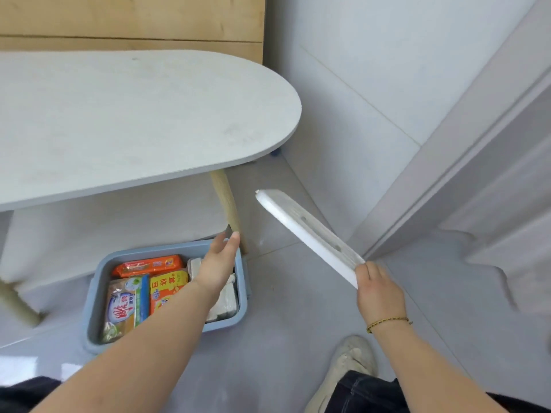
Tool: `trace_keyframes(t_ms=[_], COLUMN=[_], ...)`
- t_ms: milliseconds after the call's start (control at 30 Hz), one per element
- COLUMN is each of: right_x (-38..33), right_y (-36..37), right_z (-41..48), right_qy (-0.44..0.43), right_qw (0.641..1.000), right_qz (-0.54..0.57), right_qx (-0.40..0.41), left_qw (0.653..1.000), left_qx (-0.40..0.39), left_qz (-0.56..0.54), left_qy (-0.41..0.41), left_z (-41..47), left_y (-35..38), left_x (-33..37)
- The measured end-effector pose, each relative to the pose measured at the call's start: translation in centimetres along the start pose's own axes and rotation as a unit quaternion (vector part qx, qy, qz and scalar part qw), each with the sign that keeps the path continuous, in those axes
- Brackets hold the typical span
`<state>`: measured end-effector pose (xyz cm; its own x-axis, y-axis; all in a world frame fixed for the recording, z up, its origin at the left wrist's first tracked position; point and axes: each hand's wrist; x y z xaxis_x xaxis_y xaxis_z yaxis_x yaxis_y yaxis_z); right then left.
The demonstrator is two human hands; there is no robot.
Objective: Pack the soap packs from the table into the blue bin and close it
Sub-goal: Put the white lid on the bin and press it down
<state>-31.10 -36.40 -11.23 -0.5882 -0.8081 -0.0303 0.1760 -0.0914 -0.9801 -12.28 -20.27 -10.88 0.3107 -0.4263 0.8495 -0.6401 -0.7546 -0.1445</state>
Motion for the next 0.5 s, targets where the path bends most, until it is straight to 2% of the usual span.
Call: trace_keyframes(t_ms=[133,333,433,500], right_x=[-2.6,-6.7,-9.7,-10.6], right_y=[-1.6,0.1,1.0,1.6], right_z=[-3.1,-3.8,-3.4,-2.7], right_qy=[-0.099,-0.195,-0.174,-0.091], right_qw=[0.993,0.973,0.983,0.985], right_qz=[-0.027,-0.004,0.053,0.141], right_qx=[0.051,0.122,0.023,-0.051], left_qw=[0.987,0.957,0.938,0.928], left_qx=[0.050,0.135,0.161,0.180], left_qz=[-0.150,-0.257,-0.308,-0.326], left_qy=[0.016,-0.002,0.007,0.029], left_z=[-2.9,-4.7,-5.5,-6.0], left_y=[-1.3,-5.9,-9.0,-10.8], left_x=[0.3,-1.1,-2.6,-3.7])
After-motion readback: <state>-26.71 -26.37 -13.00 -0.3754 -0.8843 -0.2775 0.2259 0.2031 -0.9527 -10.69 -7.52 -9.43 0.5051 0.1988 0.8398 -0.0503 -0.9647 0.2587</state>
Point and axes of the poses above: each hand's wrist, its own z-axis towards the middle knuckle, its own y-axis out of the palm, x = y × z, and after that the axes turned 3 degrees about z, right-handed
